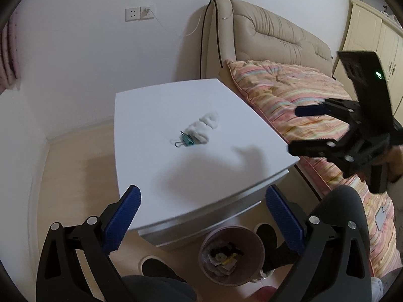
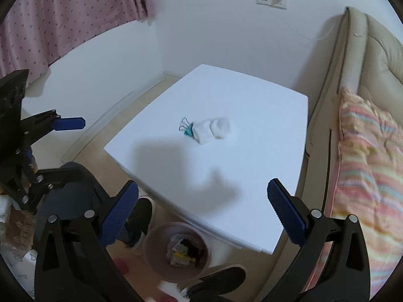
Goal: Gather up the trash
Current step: 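Reach the right gripper to the white socks on the table and close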
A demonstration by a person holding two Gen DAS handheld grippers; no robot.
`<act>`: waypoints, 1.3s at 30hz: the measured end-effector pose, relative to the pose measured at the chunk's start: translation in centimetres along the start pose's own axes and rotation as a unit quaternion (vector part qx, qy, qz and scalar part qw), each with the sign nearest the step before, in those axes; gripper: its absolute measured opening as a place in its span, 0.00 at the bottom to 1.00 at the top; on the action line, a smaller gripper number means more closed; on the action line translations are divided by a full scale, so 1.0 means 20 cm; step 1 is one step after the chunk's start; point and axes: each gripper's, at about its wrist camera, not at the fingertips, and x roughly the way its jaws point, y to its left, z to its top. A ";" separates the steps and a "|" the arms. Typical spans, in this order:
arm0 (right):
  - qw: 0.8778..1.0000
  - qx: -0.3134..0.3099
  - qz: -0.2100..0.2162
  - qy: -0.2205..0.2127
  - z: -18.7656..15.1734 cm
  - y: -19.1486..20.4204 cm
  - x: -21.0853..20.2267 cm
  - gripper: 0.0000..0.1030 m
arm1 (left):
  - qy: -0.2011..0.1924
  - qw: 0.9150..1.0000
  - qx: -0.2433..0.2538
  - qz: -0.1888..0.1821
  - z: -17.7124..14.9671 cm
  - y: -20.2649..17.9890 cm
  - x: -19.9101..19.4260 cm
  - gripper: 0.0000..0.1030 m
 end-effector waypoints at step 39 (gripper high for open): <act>0.988 -0.087 0.043 0.123 0.38 -0.12 0.80 0.50 | 0.017 0.999 -0.042 0.006 -0.01 0.18 0.09 0.93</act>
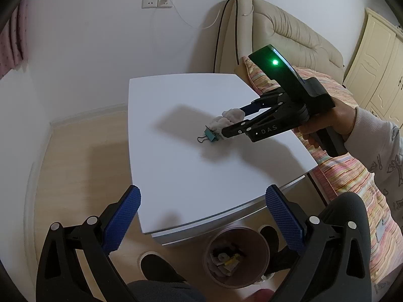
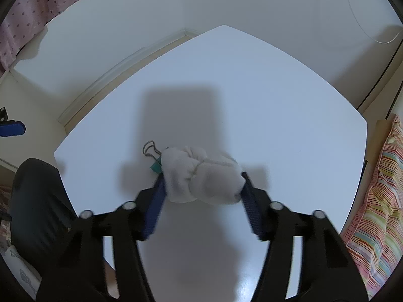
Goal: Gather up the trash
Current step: 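Reach the right gripper to the white socks on the table and close, then reach the left gripper to the teal binder clip and close while the right holds the socks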
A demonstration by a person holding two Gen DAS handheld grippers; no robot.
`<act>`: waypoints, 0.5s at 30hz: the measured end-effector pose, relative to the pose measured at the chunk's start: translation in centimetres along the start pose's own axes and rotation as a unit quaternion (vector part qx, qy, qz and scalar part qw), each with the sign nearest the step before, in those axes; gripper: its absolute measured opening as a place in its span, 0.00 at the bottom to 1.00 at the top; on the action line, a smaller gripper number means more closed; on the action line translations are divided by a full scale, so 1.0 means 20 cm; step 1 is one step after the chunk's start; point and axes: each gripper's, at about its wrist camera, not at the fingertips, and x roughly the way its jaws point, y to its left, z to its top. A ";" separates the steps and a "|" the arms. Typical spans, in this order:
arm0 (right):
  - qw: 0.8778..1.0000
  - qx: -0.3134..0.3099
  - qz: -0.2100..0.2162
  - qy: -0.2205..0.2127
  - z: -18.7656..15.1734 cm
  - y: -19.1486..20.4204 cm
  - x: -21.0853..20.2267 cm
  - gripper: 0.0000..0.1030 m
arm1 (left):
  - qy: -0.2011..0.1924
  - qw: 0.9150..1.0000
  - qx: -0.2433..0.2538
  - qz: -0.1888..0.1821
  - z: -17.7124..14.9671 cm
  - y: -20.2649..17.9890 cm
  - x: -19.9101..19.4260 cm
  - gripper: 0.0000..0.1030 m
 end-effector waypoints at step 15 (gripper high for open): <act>0.998 0.034 -0.002 -0.043 -0.07 -0.04 -0.14 0.36 | -0.001 1.000 0.006 -0.006 0.04 -0.03 0.01 0.93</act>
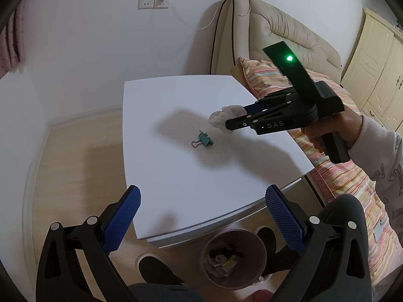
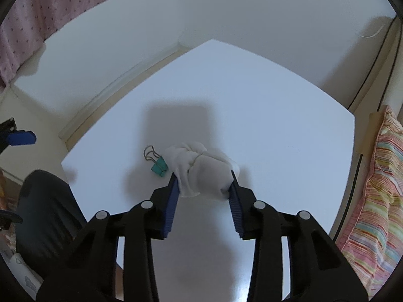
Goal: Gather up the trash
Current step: 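Reach the left gripper to the teal binder clip and close while the right holds the socks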
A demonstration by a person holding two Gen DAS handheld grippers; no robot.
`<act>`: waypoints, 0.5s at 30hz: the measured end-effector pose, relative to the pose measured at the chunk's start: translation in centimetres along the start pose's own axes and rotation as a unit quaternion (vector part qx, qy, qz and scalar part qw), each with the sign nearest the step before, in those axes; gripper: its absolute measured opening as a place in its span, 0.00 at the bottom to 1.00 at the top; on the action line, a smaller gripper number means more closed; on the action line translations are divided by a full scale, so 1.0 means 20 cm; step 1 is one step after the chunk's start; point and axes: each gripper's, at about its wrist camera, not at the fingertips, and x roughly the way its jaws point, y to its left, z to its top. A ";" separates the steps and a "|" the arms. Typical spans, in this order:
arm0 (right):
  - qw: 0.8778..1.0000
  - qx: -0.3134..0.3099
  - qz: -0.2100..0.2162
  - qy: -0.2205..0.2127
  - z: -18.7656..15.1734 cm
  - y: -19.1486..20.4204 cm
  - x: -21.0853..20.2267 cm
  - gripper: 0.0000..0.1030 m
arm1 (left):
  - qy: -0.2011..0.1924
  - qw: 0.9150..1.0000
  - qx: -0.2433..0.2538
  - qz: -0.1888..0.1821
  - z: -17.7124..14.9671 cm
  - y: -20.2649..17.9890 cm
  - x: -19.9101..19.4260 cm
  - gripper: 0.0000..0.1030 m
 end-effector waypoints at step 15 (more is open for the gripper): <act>0.999 0.039 -0.006 -0.026 -0.07 -0.08 -0.15 0.36 | 0.032 0.999 0.007 -0.005 0.31 0.01 0.18 0.93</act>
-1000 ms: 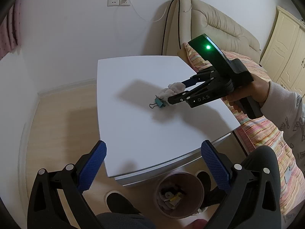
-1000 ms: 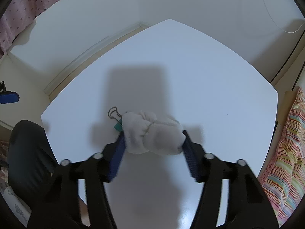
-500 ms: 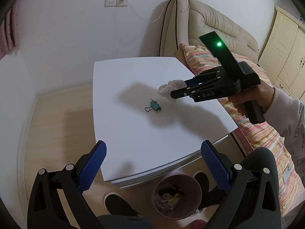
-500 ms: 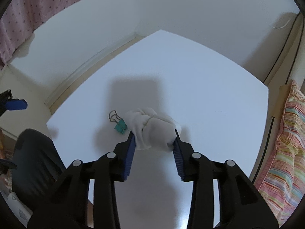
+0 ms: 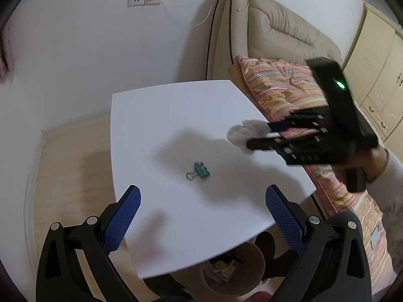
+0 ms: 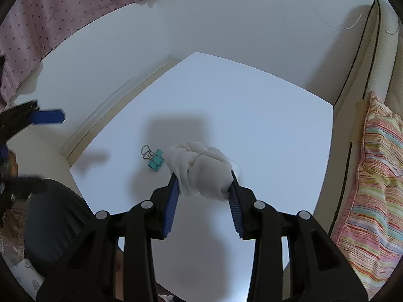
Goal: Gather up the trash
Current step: 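Reach the left gripper to the teal binder clip and close while the right holds the socks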
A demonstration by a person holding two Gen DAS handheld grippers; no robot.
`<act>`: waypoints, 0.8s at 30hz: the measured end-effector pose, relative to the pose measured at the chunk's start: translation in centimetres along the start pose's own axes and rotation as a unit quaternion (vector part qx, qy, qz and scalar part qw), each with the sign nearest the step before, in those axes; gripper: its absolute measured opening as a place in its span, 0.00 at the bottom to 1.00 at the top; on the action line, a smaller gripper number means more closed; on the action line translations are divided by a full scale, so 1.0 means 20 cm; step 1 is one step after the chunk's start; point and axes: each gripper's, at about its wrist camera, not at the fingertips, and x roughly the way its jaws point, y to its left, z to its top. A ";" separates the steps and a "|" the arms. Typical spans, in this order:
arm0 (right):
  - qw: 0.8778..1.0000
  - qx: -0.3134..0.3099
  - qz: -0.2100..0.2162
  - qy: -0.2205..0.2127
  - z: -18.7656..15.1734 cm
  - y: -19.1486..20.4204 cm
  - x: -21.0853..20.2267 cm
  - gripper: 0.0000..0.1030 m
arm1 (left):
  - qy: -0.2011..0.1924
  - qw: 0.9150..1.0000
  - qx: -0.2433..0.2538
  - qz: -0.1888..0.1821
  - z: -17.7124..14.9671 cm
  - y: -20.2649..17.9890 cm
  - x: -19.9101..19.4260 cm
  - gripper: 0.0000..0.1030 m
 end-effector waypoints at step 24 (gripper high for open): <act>0.999 0.027 -0.019 -0.001 -0.10 -0.15 -0.10 0.37 | 0.130 0.980 -0.141 -0.050 0.15 0.16 0.51 0.37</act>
